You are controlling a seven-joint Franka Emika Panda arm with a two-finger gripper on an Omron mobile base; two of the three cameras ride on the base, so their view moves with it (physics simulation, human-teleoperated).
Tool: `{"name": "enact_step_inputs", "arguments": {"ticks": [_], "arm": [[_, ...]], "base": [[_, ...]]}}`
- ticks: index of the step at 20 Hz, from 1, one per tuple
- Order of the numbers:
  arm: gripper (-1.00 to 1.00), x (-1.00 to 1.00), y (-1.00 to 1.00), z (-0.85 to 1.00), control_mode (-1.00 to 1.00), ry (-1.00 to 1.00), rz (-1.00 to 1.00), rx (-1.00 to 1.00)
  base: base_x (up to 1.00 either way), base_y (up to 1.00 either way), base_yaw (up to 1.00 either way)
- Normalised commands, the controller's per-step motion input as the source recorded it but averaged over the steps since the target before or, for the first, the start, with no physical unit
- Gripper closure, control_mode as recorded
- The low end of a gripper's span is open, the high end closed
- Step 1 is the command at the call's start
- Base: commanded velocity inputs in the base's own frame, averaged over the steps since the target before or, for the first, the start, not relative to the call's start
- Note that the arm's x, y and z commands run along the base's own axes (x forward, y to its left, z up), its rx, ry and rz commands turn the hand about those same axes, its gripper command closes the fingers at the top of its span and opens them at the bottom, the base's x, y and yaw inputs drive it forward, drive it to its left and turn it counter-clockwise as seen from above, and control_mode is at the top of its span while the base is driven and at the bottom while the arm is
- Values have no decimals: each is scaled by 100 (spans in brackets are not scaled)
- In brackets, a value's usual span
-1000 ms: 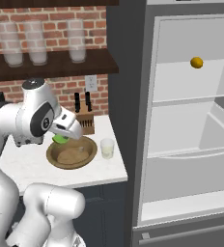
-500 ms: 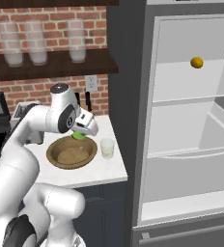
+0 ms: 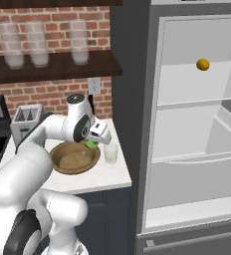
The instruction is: Grab a lemon wedge from the fridge and one ice cube from the ice bowl, and put them in the glass of lemonade.
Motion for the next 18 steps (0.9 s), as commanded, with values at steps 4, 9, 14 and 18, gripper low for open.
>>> {"name": "enact_step_inputs", "arguments": {"ticks": [4,9,14,18], "arm": [[100,5,-44,0,-100,0,-1,0],[100,24,-3,0,-100,1,0,0],[100,12,0,0,-100,0,0,0],[100,2,0,0,-100,0,0,0]], "base": [[0,0,0],[0,0,0],[0,0,0],[0,0,0]]}}
